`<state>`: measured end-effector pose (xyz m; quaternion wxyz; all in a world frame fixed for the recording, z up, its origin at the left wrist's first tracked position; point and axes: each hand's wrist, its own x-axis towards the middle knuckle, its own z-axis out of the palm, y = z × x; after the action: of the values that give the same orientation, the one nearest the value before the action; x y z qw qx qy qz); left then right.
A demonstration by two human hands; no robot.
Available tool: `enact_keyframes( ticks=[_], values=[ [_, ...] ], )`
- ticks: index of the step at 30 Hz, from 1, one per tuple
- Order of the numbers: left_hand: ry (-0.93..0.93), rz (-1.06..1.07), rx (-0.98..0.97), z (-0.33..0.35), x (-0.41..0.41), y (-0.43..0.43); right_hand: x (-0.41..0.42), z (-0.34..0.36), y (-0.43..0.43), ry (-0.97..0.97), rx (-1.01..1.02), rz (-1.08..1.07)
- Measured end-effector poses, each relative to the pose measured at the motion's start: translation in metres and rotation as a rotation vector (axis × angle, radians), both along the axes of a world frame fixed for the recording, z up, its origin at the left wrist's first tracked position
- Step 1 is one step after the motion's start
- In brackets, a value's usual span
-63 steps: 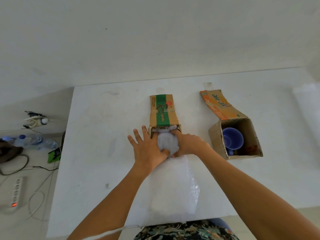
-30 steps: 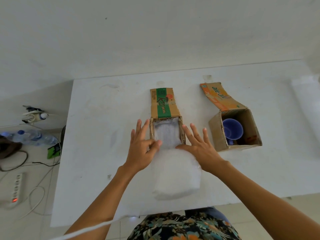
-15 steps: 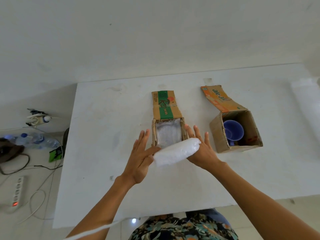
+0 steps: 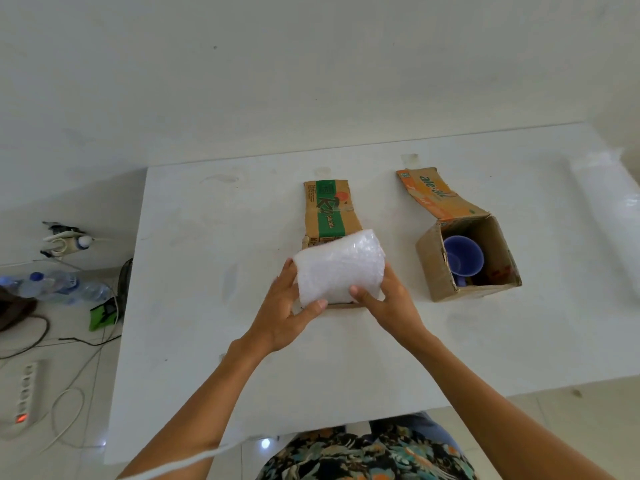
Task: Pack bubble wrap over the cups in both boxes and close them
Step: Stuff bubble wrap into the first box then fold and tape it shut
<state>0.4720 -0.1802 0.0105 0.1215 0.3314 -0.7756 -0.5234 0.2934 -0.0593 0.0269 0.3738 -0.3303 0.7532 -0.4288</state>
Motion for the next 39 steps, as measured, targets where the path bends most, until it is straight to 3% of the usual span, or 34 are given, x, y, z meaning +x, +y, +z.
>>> enact_keyframes(
  ticks=[2,3,8,13,18,23,27,29,34,39],
  values=[
    [0.072,0.145,0.151,0.005,-0.005,0.004,-0.001,-0.005,-0.002,0.039,0.028,-0.001],
    [0.046,0.181,0.113,0.002,-0.007,0.005,-0.002,-0.006,-0.003,0.074,0.050,0.012],
    [-0.198,0.128,-0.253,-0.012,-0.016,0.000,-0.005,-0.012,-0.006,0.185,0.166,0.045],
    [-0.141,0.226,-0.498,-0.014,-0.020,0.012,-0.006,-0.010,-0.007,0.228,0.174,0.034],
    [-0.050,0.376,-0.233,-0.009,-0.030,0.009,-0.011,-0.010,-0.009,0.246,0.198,0.092],
    [-0.121,0.265,-0.423,-0.008,-0.033,-0.003,-0.012,-0.006,-0.013,0.365,0.242,0.139],
    [-0.095,0.253,-0.406,-0.008,-0.036,-0.003,-0.008,0.007,-0.017,0.279,0.102,-0.234],
    [-0.069,0.277,-0.360,-0.008,-0.036,-0.001,-0.012,0.012,-0.025,0.221,0.087,-0.288],
    [-0.054,0.307,-0.302,-0.009,-0.034,0.000,-0.033,0.017,-0.050,0.279,0.030,-0.039],
    [0.040,0.403,-0.243,0.000,-0.036,-0.001,-0.041,0.016,-0.063,0.363,0.110,0.014]
  ],
)
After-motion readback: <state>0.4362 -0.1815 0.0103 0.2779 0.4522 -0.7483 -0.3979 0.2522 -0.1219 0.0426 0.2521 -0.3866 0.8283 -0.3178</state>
